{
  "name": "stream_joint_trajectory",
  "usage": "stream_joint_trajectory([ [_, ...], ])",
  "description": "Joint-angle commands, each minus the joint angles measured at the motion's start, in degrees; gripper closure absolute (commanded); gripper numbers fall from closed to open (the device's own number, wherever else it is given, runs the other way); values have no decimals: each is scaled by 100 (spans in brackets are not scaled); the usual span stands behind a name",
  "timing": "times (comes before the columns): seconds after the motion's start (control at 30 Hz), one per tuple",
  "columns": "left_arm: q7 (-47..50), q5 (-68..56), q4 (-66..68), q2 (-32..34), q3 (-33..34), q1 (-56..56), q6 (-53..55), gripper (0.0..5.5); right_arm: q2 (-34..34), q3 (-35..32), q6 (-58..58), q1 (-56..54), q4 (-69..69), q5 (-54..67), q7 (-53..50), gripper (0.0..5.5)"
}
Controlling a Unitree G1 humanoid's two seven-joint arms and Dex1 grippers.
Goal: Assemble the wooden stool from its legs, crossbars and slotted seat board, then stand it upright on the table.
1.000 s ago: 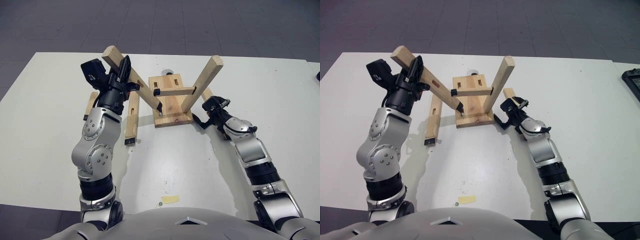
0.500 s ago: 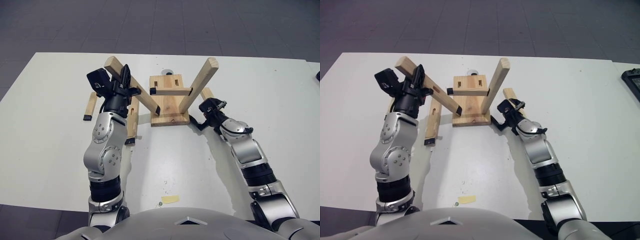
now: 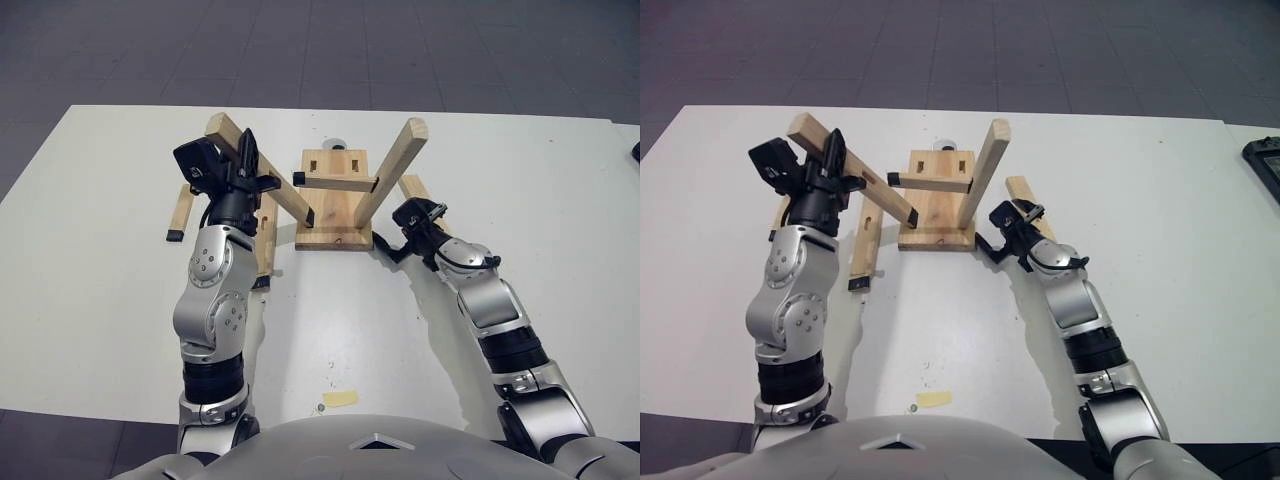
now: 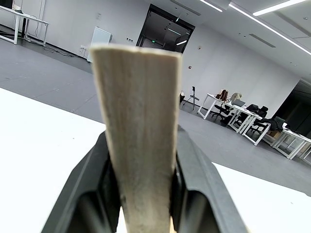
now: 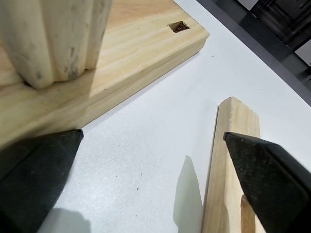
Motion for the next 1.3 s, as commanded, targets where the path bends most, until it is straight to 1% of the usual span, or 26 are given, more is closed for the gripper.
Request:
stream_joint_trajectory([
  [0.03,42,414,-3,111,-215,113,233,447,35,22,72,-9,-57,-31,-23,10],
  [0.17,-32,634,-51,118,-453,58,261,447,35,56,59,-12,-75,-50,-11,10],
  [0.4,-130,759,135,55,-407,89,244,447,-15,72,-60,5,-37,-89,-9,10],
  [0.83,-431,1217,524,130,-894,165,456,447,-171,97,-226,-18,55,-94,123,10],
  [1.0,-441,1184,785,40,-775,65,519,447,-325,-173,-670,44,-127,225,380,10],
  [1.2,-423,1073,1019,-45,-558,-42,574,447,-424,-764,-997,-151,-252,546,377,10],
  [1.3,-404,1094,1060,-65,-570,-83,606,447,-510,-1226,-1028,-442,-393,819,340,10],
])
